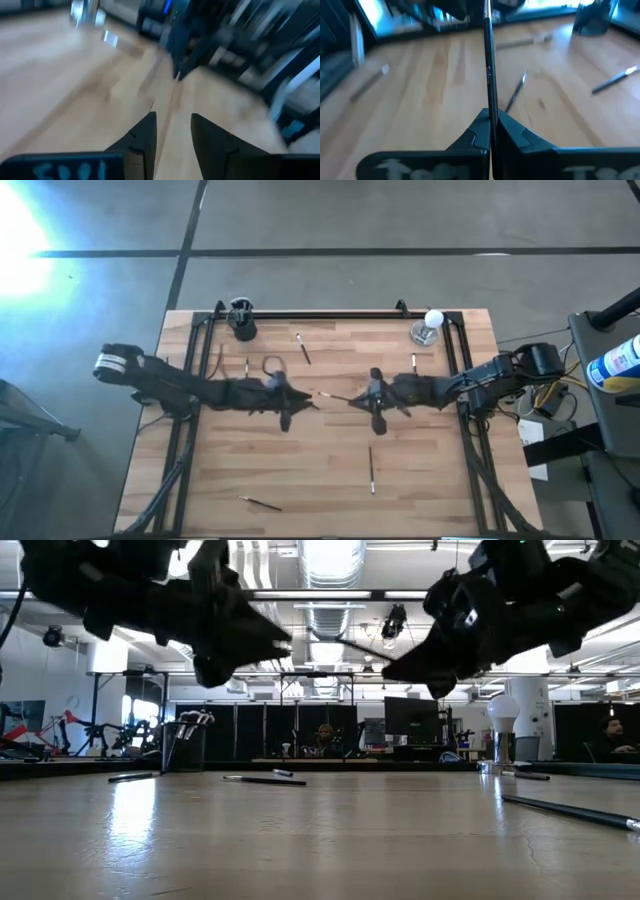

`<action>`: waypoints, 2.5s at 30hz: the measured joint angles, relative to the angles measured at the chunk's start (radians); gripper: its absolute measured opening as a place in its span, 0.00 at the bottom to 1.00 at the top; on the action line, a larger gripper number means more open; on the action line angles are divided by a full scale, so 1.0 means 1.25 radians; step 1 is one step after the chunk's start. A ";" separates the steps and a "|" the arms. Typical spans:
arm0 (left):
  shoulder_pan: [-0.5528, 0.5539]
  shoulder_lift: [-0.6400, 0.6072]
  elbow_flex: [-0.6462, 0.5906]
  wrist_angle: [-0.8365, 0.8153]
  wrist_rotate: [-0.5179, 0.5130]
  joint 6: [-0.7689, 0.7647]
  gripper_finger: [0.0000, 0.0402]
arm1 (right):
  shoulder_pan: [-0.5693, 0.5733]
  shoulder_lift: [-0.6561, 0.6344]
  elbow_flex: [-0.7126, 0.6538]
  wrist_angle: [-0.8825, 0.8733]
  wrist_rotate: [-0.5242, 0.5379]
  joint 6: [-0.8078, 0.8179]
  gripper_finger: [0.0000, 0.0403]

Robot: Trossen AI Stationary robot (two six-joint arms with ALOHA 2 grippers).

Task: Put items in baskets/containers
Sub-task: Put the eyeshadow brush into the pen holder

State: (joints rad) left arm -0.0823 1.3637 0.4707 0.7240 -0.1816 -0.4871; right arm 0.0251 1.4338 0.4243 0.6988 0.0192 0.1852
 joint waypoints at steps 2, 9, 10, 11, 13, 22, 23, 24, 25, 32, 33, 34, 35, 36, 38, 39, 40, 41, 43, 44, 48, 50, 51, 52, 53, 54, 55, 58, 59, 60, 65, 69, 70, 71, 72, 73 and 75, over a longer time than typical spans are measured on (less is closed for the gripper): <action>0.006 0.009 -0.045 0.156 0.000 0.006 0.28 | -0.002 -0.005 -0.013 0.070 0.000 0.011 0.02; 0.009 0.046 -0.041 0.392 0.000 0.122 0.28 | -0.005 0.003 0.037 0.207 0.000 0.034 0.02; 0.009 0.046 -0.031 0.393 -0.001 0.143 0.28 | -0.005 0.007 0.054 0.210 0.000 0.034 0.02; 0.009 0.046 -0.016 0.393 -0.002 0.163 0.28 | -0.005 0.010 0.069 0.214 0.000 0.032 0.02; 0.009 0.046 0.009 0.399 -0.002 0.202 0.28 | -0.005 0.014 0.092 0.210 0.000 0.024 0.02; 0.011 0.048 0.120 0.389 0.000 0.315 0.28 | -0.005 0.033 0.171 0.205 -0.016 -0.021 0.02; 0.013 0.048 0.128 0.388 0.001 0.321 0.28 | -0.005 0.033 0.173 0.203 -0.019 -0.022 0.02; 0.014 0.048 0.134 0.387 0.001 0.325 0.28 | -0.004 0.033 0.180 0.197 -0.020 -0.022 0.02; 0.017 0.048 0.141 0.384 0.005 0.327 0.28 | -0.004 0.033 0.182 0.197 -0.021 -0.024 0.02; 0.023 0.048 0.176 0.351 0.028 0.375 0.24 | -0.005 0.033 0.183 0.198 -0.022 -0.032 0.02; 0.023 0.049 0.176 0.349 0.028 0.384 0.20 | -0.005 0.033 0.182 0.197 -0.022 -0.033 0.02; 0.023 0.049 0.176 0.348 0.028 0.392 0.15 | -0.005 0.033 0.182 0.195 -0.022 -0.034 0.02; 0.023 0.048 0.175 0.348 0.029 0.397 0.10 | -0.005 0.033 0.182 0.193 -0.019 -0.034 0.02; 0.023 0.044 0.173 0.348 0.033 0.396 0.05 | -0.006 0.033 0.182 0.192 -0.015 -0.034 0.02; 0.025 0.032 0.172 0.328 0.030 0.397 0.04 | -0.006 0.033 0.182 0.189 -0.008 -0.035 0.04; 0.026 0.021 0.171 0.307 0.028 0.396 0.03 | -0.005 0.033 0.182 0.180 -0.003 -0.042 0.06; 0.026 0.006 0.171 0.280 0.014 0.396 0.03 | -0.005 0.033 0.182 0.171 0.004 -0.046 0.08; 0.027 -0.011 0.172 0.254 -0.004 0.397 0.03 | -0.006 0.033 0.182 0.161 0.009 -0.047 0.10; 0.031 -0.056 0.173 0.180 -0.038 0.394 0.03 | -0.008 0.031 0.182 0.136 0.015 -0.046 0.16; 0.034 -0.082 0.174 0.137 -0.054 0.393 0.03 | -0.010 0.029 0.182 0.121 0.016 -0.046 0.18; 0.065 -0.200 0.187 -0.077 -0.203 0.385 0.03 | -0.013 0.021 0.178 0.050 0.008 -0.048 0.27; 0.085 -0.262 0.203 -0.225 -0.283 0.363 0.03 | -0.018 0.019 0.177 0.028 0.009 -0.051 0.29; 0.100 -0.287 0.213 -0.301 -0.313 0.347 0.03 | -0.019 0.019 0.175 0.024 0.012 -0.052 0.29; 0.119 -0.310 0.224 -0.375 -0.337 0.329 0.03 | -0.020 0.019 0.170 0.022 0.018 -0.052 0.28; 0.140 -0.329 0.235 -0.446 -0.357 0.309 0.03 | -0.021 0.019 0.167 0.021 0.025 -0.056 0.27; 0.167 -0.346 0.246 -0.509 -0.372 0.291 0.03 | -0.020 0.019 0.164 0.021 0.027 -0.061 0.25; 0.195 -0.359 0.257 -0.564 -0.379 0.278 0.03 | -0.019 0.019 0.162 0.019 0.027 -0.065 0.23; 0.299 -0.384 0.274 -0.675 -0.380 0.247 0.03 | -0.021 0.019 0.158 0.011 0.026 -0.072 0.15; 0.336 -0.386 0.275 -0.699 -0.379 0.242 0.03 | -0.023 0.019 0.156 0.011 0.027 -0.074 0.12; 0.376 -0.385 0.275 -0.719 -0.373 0.240 0.03 | -0.023 0.019 0.155 0.011 0.030 -0.076 0.10; 0.565 -0.349 0.275 -0.774 -0.284 0.234 0.03 | -0.021 0.018 0.143 0.011 0.026 -0.081 0.03; 0.684 -0.291 0.275 -0.781 -0.225 0.227 0.03 | -0.023 0.018 0.132 0.012 0.029 -0.080 0.02; 0.705 -0.276 0.275 -0.781 -0.212 0.227 0.03 | -0.023 0.018 0.130 0.012 0.029 -0.080 0.02; 0.725 -0.260 0.275 -0.782 -0.196 0.227 0.03 | -0.022 0.018 0.127 0.012 0.028 -0.079 0.02; 0.742 -0.245 0.274 -0.784 -0.179 0.225 0.03 | -0.022 0.017 0.125 0.012 0.027 -0.079 0.02; 0.754 -0.229 0.273 -0.786 -0.168 0.222 0.03 | -0.022 0.017 0.123 0.012 0.027 -0.076 0.02; 0.767 -0.199 0.269 -0.782 -0.161 0.222 0.03 | -0.022 0.017 0.119 0.014 0.028 -0.075 0.02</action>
State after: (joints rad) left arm 0.8765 1.1149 0.8072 -0.2540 -0.3824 -0.2092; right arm -0.0029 1.4548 0.5732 0.7158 0.0538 0.0917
